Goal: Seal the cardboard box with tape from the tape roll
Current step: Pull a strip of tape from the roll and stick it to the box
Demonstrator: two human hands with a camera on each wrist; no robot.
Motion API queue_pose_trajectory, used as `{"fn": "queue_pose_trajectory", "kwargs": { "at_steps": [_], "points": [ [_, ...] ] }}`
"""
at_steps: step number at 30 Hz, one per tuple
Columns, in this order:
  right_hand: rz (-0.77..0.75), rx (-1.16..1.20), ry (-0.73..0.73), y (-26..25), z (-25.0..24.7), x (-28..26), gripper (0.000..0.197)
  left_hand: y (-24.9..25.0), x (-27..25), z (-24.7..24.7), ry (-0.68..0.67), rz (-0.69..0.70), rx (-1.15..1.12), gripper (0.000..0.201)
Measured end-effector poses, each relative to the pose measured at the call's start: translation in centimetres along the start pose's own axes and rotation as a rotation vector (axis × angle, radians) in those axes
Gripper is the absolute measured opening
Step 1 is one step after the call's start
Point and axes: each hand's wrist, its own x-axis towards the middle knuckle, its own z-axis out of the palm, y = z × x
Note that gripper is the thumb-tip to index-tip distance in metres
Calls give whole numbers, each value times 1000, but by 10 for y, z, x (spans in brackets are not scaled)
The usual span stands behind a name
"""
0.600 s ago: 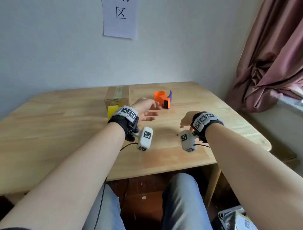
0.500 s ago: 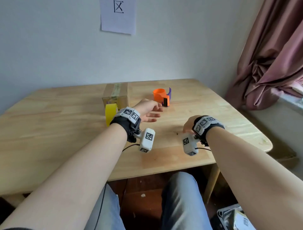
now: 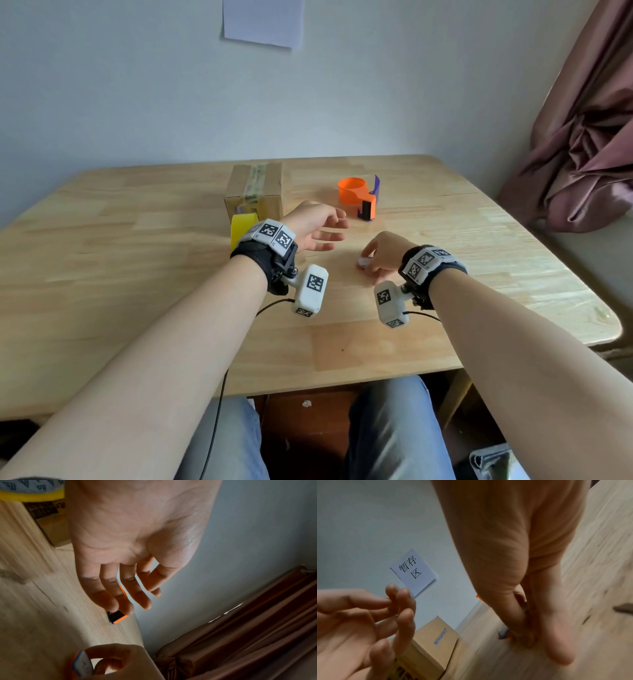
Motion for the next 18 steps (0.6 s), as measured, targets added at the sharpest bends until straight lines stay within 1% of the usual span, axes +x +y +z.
{"fn": "queue_pose_trajectory", "kwargs": {
  "at_steps": [3,4,5,7,8,11,13,15,17,18],
  "points": [
    [-17,104,43,-5,3,9,23,1,2,-9,-1,1,-19,23],
    [-28,124,61,-8,3,11,22,1,3,-11,-7,3,-17,23],
    [-47,133,72,-11,4,15,26,3,3,-13,-11,8,-14,23],
    [-68,164,43,-23,4,19,30,9,3,-19,-23,30,-23,22],
    [-81,237,19,-30,2,20,30,13,3,-23,-25,43,-41,22],
    [-171,573,-30,-55,-7,22,32,27,0,-40,-6,99,-103,19],
    [-254,755,-13,-74,-14,22,27,36,-3,-55,46,161,-86,13],
    [-332,907,-10,-94,-22,21,26,42,-5,-71,154,217,-27,8],
    [-402,1001,-55,-112,-28,18,25,44,-5,-86,250,244,5,8],
    [-435,1020,-80,-121,-29,17,22,43,-6,-93,270,250,15,9]
  ]
}}
